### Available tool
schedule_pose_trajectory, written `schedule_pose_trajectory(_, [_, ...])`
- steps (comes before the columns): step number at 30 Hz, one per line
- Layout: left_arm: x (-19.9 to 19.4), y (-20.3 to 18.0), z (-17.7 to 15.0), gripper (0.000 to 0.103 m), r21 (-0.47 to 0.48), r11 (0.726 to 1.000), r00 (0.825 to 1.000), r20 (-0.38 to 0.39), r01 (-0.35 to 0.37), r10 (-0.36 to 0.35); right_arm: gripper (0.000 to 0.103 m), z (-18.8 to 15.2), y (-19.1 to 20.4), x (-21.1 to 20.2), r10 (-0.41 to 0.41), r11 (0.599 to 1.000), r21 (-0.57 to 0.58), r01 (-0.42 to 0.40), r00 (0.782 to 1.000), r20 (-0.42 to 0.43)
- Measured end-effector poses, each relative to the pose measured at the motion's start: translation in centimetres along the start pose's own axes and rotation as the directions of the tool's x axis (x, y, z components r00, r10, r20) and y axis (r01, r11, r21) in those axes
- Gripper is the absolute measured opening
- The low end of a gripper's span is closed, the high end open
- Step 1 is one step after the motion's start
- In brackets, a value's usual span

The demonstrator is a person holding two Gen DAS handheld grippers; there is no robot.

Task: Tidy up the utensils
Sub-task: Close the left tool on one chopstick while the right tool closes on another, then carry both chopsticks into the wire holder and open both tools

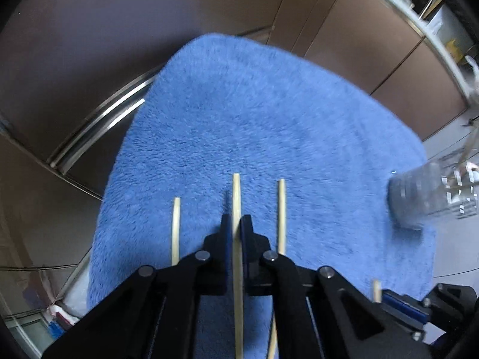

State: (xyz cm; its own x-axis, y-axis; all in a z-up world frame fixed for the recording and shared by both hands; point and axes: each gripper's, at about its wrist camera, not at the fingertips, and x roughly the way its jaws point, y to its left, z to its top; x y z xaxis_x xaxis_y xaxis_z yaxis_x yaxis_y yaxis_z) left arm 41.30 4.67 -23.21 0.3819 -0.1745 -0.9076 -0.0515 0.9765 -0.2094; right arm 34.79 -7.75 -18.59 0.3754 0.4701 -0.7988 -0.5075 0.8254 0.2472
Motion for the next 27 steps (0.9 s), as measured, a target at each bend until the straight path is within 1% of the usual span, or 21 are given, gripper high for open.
schedule_pose_trajectory(2, [-2.1, -0.2, -0.8, 0.005, 0.004, 1.000, 0.998, 0.059, 0.023, -0.023, 0.006, -0.9, 0.5, -2.2, 0.006, 1.000, -0.016, -0.005, 0.998, 0.070])
schedule_pose_trajectory(4, [-4.6, -0.6, -1.8, 0.005, 0.021, 1.000, 0.991, 0.130, 0.021, -0.024, 0.006, -2.1, 0.5, -4.5, 0.005, 1.000, -0.019, -0.002, 0.990, 0.139])
schedule_pose_trajectory(6, [-6.9, -1.0, -2.6, 0.005, 0.031, 0.999, 0.981, 0.190, 0.041, -0.046, 0.006, -3.6, 0.4, -7.4, 0.001, 1.000, -0.010, 0.001, 0.975, 0.223])
schedule_pose_trajectory(7, [-8.1, -1.0, -2.7, 0.005, 0.032, 0.998, 0.975, 0.214, 0.051, -0.057, 0.006, -4.0, 0.2, -8.2, 0.001, 1.000, -0.004, 0.000, 0.969, 0.248])
schedule_pose_trajectory(9, [-10.5, -1.7, -3.8, 0.005, 0.039, 0.995, 0.957, 0.273, 0.092, -0.099, 0.006, -5.2, -0.4, -11.5, -0.021, 1.000, 0.012, 0.018, 0.943, 0.332])
schedule_pose_trajectory(12, [-14.5, -3.6, -4.3, 0.005, 0.074, 0.986, 0.915, 0.368, 0.148, -0.165, 0.006, -5.3, -0.8, -15.3, -0.061, 0.998, 0.029, 0.053, 0.893, 0.445])
schedule_pose_trajectory(13, [-16.0, -4.6, -4.2, 0.005, 0.091, 0.980, 0.893, 0.404, 0.177, -0.199, 0.006, -5.1, -1.1, -16.8, -0.069, 0.998, 0.037, 0.058, 0.869, 0.490])
schedule_pose_trajectory(14, [-17.0, -5.4, -4.0, 0.005, 0.104, 0.974, 0.876, 0.427, 0.199, -0.225, 0.006, -4.7, -1.5, -18.6, -0.078, 0.997, 0.045, 0.064, 0.832, 0.549])
schedule_pose_trajectory(15, [-18.2, -6.2, -3.9, 0.005, 0.119, 0.967, 0.855, 0.452, 0.224, -0.254, 0.006, -4.4, -1.6, -19.4, -0.086, 0.996, 0.048, 0.072, 0.811, 0.578])
schedule_pose_trajectory(16, [-19.3, -7.1, -3.5, 0.005, 0.138, 0.958, 0.828, 0.481, 0.252, -0.287, 0.006, -4.0, -1.8, -20.6, -0.095, 0.995, 0.049, 0.082, 0.779, 0.620])
schedule_pose_trajectory(17, [-20.5, -8.4, -3.1, 0.005, 0.158, 0.947, 0.795, 0.515, 0.280, -0.321, 0.006, -3.4, -2.1, -21.9, -0.108, 0.994, 0.054, 0.097, 0.736, 0.669])
schedule_pose_trajectory(18, [-21.4, -9.3, -2.8, 0.005, 0.173, 0.939, 0.768, 0.541, 0.298, -0.343, 0.006, -2.8, -2.4, -21.9, -0.116, 0.993, 0.057, 0.106, 0.714, 0.691])
schedule_pose_trajectory(19, [-22.2, -10.1, -2.6, 0.005, 0.185, 0.932, 0.742, 0.566, 0.310, -0.359, 0.006, -2.1, -2.8, -22.6, -0.124, 0.991, 0.064, 0.114, 0.673, 0.729])
schedule_pose_trajectory(20, [-23.0, -11.1, -2.1, 0.005, 0.200, 0.926, 0.711, 0.595, 0.321, -0.375, 0.006, -1.5, -3.1, -23.1, -0.126, 0.991, 0.067, 0.115, 0.646, 0.753])
schedule_pose_trajectory(21, [-23.5, -12.1, -1.8, 0.005, 0.211, 0.921, 0.684, 0.619, 0.328, -0.385, 0.006, -1.1, -3.1, -23.4, -0.129, 0.990, 0.070, 0.119, 0.629, 0.767])
schedule_pose_trajectory(22, [-23.8, -12.9, -1.3, 0.005, 0.220, 0.916, 0.660, 0.639, 0.335, -0.395, 0.006, -0.3, -3.6, -23.3, -0.140, 0.989, 0.078, 0.129, 0.599, 0.789])
schedule_pose_trajectory(23, [-24.0, -13.9, -0.8, 0.005, 0.230, 0.912, 0.632, 0.662, 0.340, -0.403, 0.006, 0.3, -4.2, -22.9, -0.144, 0.988, 0.083, 0.130, 0.584, 0.799])
schedule_pose_trajectory(24, [-24.1, -14.7, -0.5, 0.005, 0.236, 0.912, 0.610, 0.682, 0.337, -0.402, 0.006, 0.7, -4.8, -23.1, -0.151, 0.987, 0.092, 0.132, 0.570, 0.807])
schedule_pose_trajectory(25, [-24.0, -15.8, -0.1, 0.005, 0.242, 0.915, 0.582, 0.712, 0.323, -0.393, 0.006, 1.4, -5.4, -22.3, -0.160, 0.986, 0.102, 0.134, 0.557, 0.815])
schedule_pose_trajectory(26, [-23.7, -16.6, 0.3, 0.005, 0.245, 0.917, 0.567, 0.726, 0.316, -0.389, 0.006, 2.1, -6.3, -21.7, -0.169, 0.985, 0.116, 0.130, 0.543, 0.823])
schedule_pose_trajectory(27, [-23.2, -17.2, 0.8, 0.005, 0.247, 0.915, 0.559, 0.731, 0.319, -0.392, 0.006, 1.7, -7.3, -21.7, -0.172, 0.984, 0.123, 0.126, 0.535, 0.827])
